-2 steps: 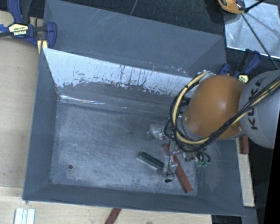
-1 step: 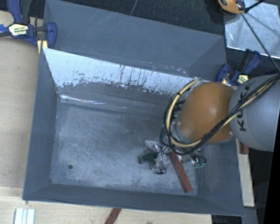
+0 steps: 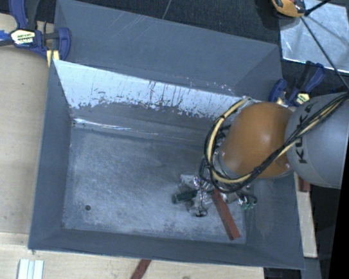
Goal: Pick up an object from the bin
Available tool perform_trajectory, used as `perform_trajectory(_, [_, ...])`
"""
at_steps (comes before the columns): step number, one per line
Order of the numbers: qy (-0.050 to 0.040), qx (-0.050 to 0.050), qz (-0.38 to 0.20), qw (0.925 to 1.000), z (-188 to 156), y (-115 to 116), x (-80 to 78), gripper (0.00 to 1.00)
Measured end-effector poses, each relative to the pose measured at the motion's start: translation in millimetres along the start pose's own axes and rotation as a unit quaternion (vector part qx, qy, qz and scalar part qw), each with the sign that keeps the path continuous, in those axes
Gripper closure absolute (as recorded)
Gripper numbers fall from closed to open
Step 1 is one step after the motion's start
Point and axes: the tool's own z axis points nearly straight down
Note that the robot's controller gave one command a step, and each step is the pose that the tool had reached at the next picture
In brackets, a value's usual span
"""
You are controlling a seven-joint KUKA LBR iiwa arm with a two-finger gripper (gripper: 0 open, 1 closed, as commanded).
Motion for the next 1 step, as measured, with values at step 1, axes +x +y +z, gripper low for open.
perform_trajectory(1, [-0.0013,0.001,-0.01,0.9999,-146.8,3.4,-10.2,1.0])
